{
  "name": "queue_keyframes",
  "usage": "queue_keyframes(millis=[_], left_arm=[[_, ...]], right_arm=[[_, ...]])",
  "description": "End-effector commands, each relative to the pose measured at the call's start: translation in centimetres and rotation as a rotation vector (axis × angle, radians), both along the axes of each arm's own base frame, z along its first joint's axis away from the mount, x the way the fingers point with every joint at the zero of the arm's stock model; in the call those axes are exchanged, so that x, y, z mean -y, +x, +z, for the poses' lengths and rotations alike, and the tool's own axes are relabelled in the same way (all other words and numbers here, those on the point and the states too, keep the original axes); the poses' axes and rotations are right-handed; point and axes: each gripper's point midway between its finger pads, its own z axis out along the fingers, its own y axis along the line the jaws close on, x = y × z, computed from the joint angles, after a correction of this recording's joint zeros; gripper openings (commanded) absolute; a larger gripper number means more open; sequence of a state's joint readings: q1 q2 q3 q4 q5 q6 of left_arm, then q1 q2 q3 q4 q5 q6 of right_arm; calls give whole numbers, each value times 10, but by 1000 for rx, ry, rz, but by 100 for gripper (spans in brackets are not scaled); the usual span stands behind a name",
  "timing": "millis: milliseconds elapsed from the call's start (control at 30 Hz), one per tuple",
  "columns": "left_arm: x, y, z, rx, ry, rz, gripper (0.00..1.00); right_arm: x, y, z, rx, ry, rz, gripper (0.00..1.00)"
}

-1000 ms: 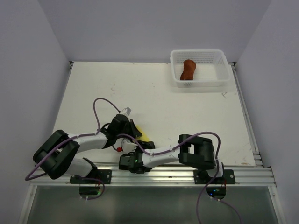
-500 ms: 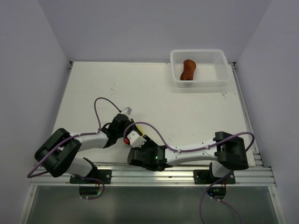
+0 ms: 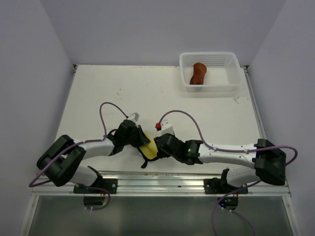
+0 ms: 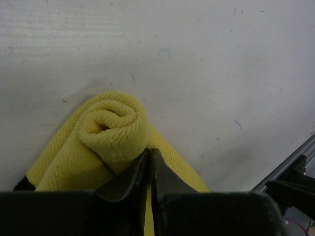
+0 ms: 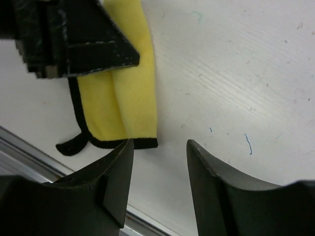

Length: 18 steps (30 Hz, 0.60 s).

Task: Roll the towels
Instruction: Roll the towel

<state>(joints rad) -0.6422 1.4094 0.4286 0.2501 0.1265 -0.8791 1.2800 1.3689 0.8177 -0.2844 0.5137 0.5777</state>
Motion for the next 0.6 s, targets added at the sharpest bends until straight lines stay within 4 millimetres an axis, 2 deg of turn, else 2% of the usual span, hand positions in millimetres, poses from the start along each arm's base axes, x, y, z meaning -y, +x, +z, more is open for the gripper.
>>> queue_keyframes(millis=[0,200,367,567], left_arm=[[-45,-23,-46,-98,224,32,10],[-45,-23,-46,-96,223,32,10],[-45,-25,-45,-94,213,33,10],[-46,-27,-46,-92,209,32,10]], right_arm=[[-23,6,8,-173,253,-18,51],[-29,16,-10,-333,355,-32,50],[-32,15,-35,-383,334,-44,48],[-25,11,-62,-415,286,-67,43]])
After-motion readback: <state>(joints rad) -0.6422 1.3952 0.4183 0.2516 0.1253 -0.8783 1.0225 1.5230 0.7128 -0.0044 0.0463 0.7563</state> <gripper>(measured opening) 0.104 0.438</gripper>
